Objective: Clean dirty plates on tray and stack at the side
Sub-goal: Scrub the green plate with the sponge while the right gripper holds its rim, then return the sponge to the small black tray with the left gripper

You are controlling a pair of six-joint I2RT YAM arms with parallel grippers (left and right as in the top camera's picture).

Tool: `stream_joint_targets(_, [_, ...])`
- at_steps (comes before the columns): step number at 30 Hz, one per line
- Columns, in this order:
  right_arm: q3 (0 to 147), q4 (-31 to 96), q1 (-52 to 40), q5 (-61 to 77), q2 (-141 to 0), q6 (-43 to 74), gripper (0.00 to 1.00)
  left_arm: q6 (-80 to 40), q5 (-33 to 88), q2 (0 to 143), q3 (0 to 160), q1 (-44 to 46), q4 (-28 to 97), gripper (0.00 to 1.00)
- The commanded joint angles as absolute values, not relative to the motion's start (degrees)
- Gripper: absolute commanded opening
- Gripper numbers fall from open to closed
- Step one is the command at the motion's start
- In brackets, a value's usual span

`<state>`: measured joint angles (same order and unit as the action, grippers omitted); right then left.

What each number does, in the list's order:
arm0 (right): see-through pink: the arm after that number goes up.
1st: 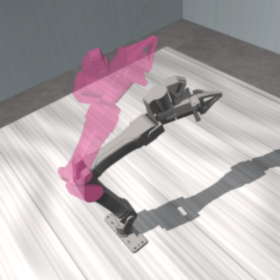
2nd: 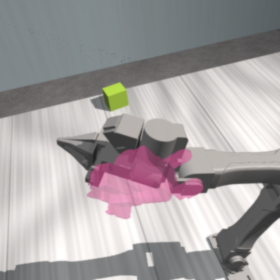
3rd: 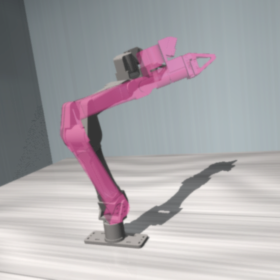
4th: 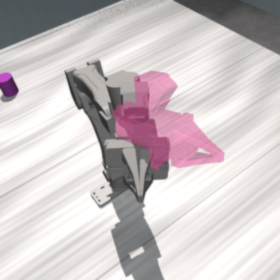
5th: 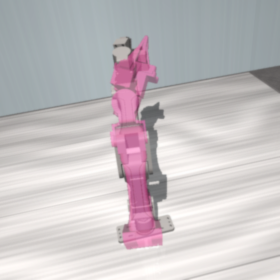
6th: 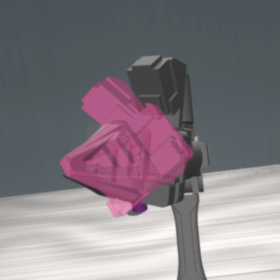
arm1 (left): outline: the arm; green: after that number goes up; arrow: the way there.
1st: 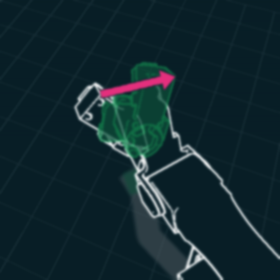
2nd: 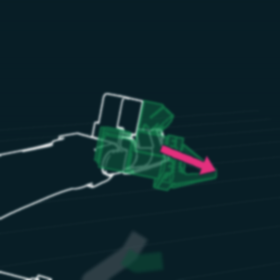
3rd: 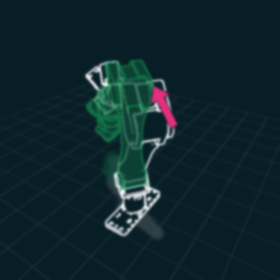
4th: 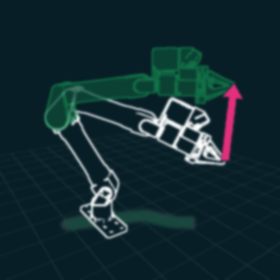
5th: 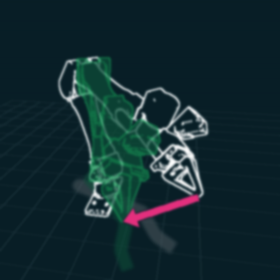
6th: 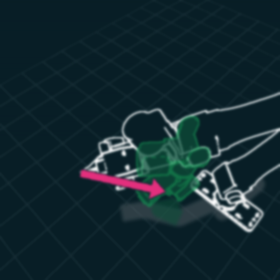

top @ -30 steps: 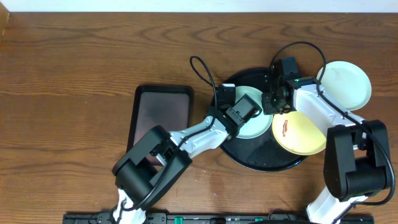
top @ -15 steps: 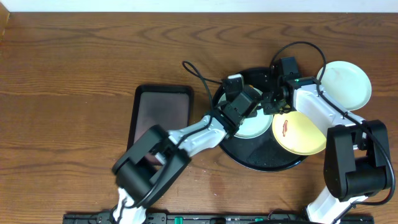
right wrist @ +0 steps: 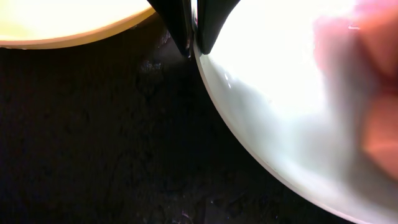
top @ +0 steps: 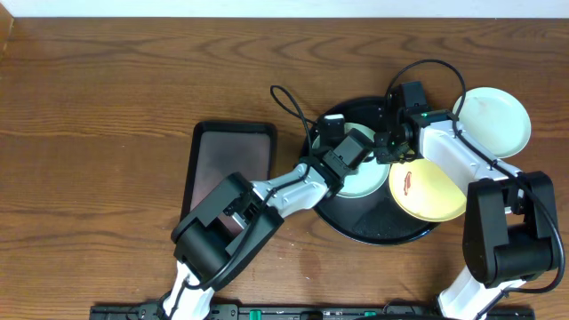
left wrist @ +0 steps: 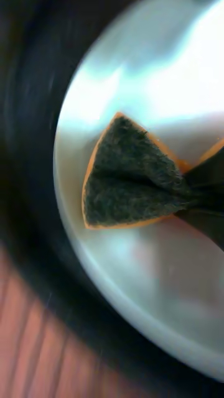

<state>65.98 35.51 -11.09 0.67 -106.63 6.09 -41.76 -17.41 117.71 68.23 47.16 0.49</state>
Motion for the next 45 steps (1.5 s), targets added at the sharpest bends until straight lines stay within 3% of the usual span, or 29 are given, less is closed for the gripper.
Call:
stream_joint_targets(1, [65.39,35.55,-10.70,0.69,-106.08,6.81,0.01,-37.50,-25.39,118.26,66.52,42.94,5.61,0.08])
stream_joint_targets(8, [65.39,35.57,-10.70,0.71,-106.08,6.81,0.01,-37.54,-24.49,110.00,66.52,41.63,5.93,0.08])
stream_joint_targets(11, [65.39,35.53,-10.70,0.71,-106.08,6.81,0.01,-40.05,-18.20,107.42,66.52,42.00,5.41,0.08])
stream_joint_targets(17, [65.39,35.55,-10.70,0.71,-106.08,6.81,0.01,-53.78,-5.93,110.69,66.50,44.23,3.57,0.08])
stream_joint_targets(25, [65.39,35.55,-10.72,0.71,-106.08,6.81,0.01,-53.82,-3.46,115.13,66.50,49.56,4.54,0.08])
stream_joint_targets(28, [65.39,35.57,-10.70,0.71,-106.08,6.81,0.01,-51.07,-6.96,115.55,66.50,49.74,8.62,0.08])
stream_joint_targets(36, [65.39,35.57,-10.70,0.71,-106.08,6.81,0.01,-41.52,-31.38,114.65,66.52,49.19,18.33,0.08])
stream_joint_targets(45, [65.65,35.86,-10.79,1.10,-105.93,6.81,0.01,-39.00,-34.13,102.96,66.52,47.55,20.32,0.07])
